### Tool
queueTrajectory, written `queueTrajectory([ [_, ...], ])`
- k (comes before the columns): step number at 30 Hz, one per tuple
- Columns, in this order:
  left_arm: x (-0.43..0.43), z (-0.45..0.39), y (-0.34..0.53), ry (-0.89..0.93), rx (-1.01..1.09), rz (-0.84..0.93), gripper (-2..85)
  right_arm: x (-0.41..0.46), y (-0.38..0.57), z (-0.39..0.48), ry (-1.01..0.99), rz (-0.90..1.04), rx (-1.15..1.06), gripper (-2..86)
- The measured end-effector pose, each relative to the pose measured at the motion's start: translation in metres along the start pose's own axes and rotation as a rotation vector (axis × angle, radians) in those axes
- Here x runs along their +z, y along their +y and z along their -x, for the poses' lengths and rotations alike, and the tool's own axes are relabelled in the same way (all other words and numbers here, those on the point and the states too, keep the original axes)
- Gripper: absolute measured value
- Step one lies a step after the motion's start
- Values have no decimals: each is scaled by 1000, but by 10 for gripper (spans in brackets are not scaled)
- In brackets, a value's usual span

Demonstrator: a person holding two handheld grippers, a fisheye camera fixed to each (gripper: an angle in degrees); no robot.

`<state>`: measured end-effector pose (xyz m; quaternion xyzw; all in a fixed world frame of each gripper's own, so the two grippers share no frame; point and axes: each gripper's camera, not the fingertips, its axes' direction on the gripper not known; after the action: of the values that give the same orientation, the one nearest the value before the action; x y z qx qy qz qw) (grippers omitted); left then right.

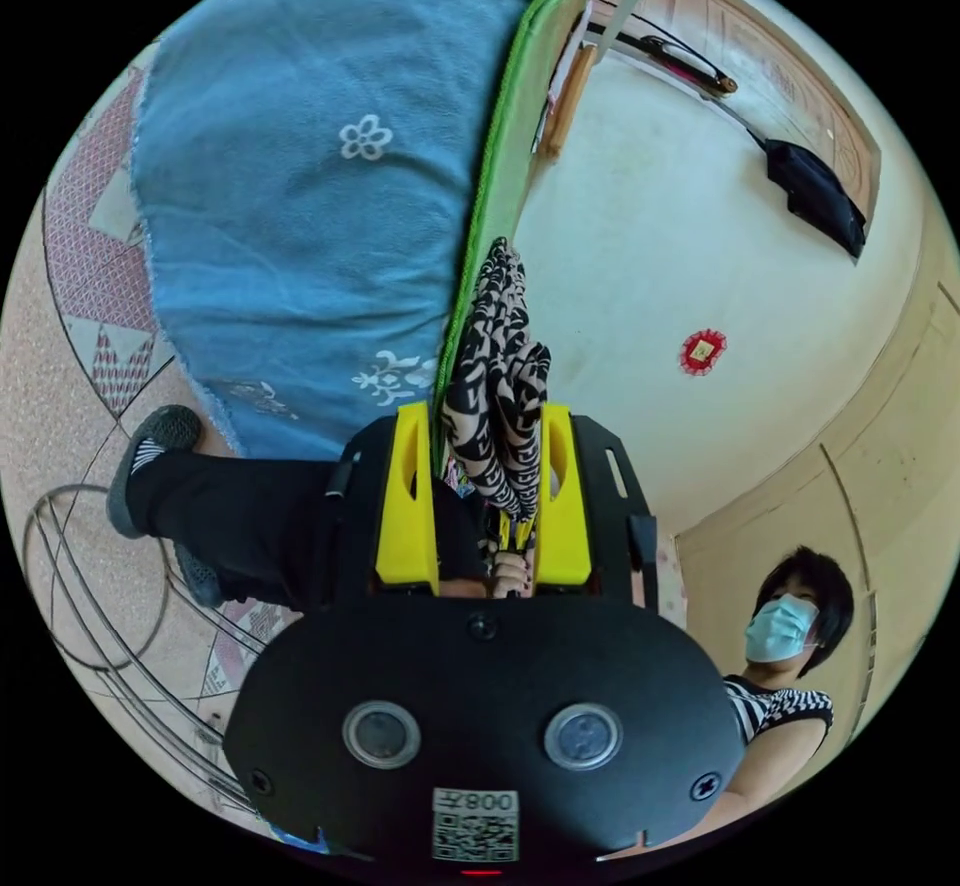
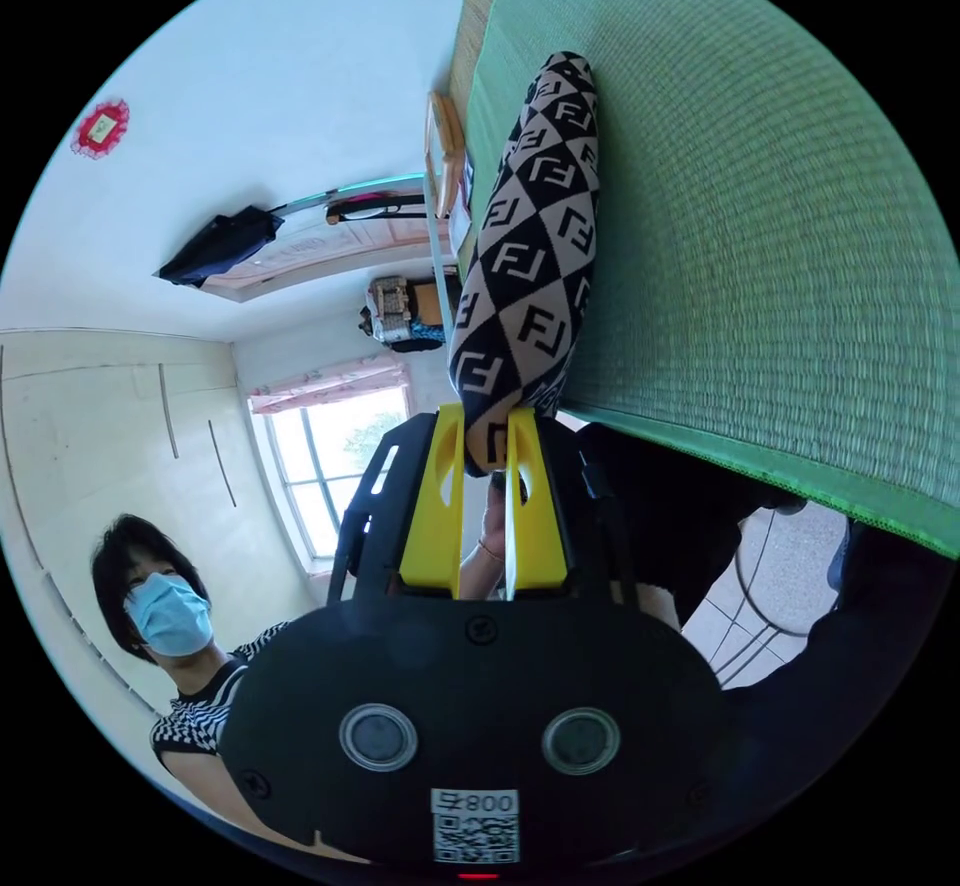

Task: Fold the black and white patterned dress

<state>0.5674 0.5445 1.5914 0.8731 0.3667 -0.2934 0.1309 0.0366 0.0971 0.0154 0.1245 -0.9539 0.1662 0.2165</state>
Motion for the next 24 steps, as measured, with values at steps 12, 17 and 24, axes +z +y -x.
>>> queueTrajectory([
  [12,51,1,-34,-118,125,243,142,-33,-3,-3,46,-3,8,71],
  [17,76,25,-32,-215,150,309,91,-51,-4,-8,53,-12,15,71],
  [24,98,61,-7,-223,191,327,75,-93,4,-7,65,-7,-6,70],
])
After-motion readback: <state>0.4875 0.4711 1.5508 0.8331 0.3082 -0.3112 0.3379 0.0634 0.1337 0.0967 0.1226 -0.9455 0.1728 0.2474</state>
